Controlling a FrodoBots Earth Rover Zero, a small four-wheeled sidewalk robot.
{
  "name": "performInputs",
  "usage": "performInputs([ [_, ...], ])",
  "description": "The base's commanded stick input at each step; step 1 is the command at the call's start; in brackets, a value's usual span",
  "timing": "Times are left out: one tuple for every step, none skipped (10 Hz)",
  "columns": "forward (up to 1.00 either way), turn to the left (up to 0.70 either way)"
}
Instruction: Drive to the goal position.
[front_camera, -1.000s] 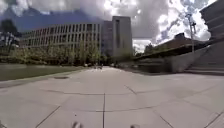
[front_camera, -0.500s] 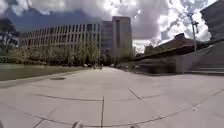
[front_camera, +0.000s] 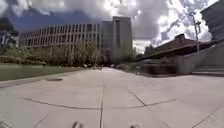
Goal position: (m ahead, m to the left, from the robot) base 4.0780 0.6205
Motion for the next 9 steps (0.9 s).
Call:
performInputs([
  [0.7, 0.0],
  [0.7, 0.0],
  [0.7, 0.0],
  [0.7, 0.0],
  [0.7, 0.0],
  [0.7, 0.01],
  [0.7, 0.02],
  [0.7, 0.02],
  [0.7, 0.02],
])
